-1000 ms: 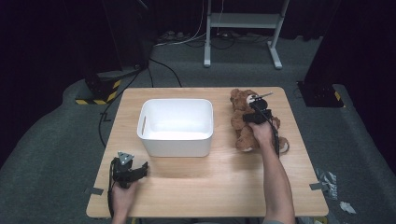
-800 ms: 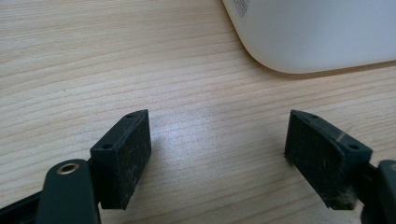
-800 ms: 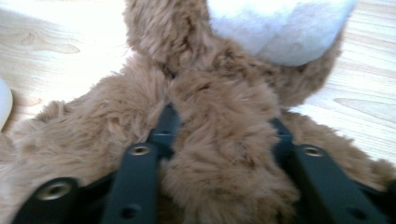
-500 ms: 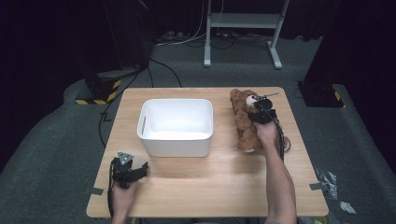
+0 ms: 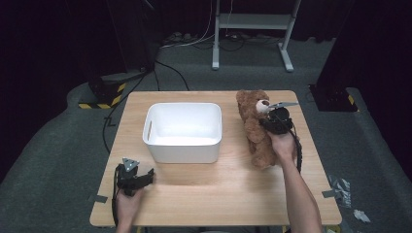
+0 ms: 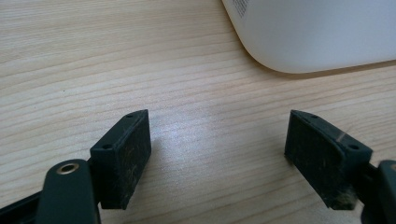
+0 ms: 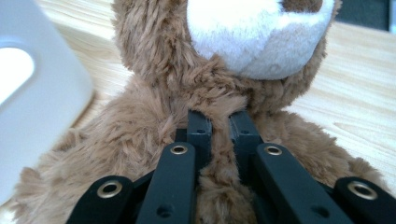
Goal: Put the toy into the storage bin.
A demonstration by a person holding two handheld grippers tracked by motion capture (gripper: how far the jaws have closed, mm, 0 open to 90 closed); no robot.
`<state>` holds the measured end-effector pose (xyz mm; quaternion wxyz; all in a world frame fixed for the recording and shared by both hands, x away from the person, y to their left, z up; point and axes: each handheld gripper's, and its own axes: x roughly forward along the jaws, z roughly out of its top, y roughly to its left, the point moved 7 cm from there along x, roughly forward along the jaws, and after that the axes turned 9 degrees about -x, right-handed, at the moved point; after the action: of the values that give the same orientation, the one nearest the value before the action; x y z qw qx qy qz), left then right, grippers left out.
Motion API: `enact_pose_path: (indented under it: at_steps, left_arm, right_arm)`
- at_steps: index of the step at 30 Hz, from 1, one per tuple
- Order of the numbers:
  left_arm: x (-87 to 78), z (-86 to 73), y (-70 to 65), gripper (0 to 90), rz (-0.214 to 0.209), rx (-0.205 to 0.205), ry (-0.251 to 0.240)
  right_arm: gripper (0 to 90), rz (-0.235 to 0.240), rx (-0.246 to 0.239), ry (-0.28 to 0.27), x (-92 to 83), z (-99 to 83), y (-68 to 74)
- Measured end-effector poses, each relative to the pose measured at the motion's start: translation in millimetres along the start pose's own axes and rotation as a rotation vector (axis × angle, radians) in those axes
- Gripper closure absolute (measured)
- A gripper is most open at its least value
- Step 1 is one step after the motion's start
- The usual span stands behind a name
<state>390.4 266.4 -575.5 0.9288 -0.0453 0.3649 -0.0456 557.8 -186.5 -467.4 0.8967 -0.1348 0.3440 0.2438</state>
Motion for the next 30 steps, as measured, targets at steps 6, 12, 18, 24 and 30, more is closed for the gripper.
enact_pose_path:
  at_steps: [6, 12, 18, 24, 30]
  left_arm:
    - [0.0, 0.0, 0.0, 22.5, 0.0, 0.001, 0.0]
    - [0.0, 0.4, 0.6, 22.5, 0.0, 0.011, -0.001]
    - [-0.3, 0.2, 1.1, 22.5, 0.001, 0.016, 0.003]
    - [-0.1, 0.3, 1.0, 22.5, 0.001, 0.016, 0.002]
    - [-0.1, 0.3, 1.1, 22.5, 0.001, 0.017, 0.002]
  right_arm:
    - [82.6, 0.04, -0.027, -0.076, -21.8, 5.0, 9.5]
    - [82.3, 0.073, -0.036, -0.137, -40.7, 9.1, 19.4]
    - [82.4, 0.109, -0.037, -0.171, -53.7, 8.7, 27.8]
    - [82.4, 0.138, -0.048, -0.22, -68.5, 9.8, 35.1]
    - [82.5, 0.154, -0.058, -0.252, -77.3, 12.0, 41.5]
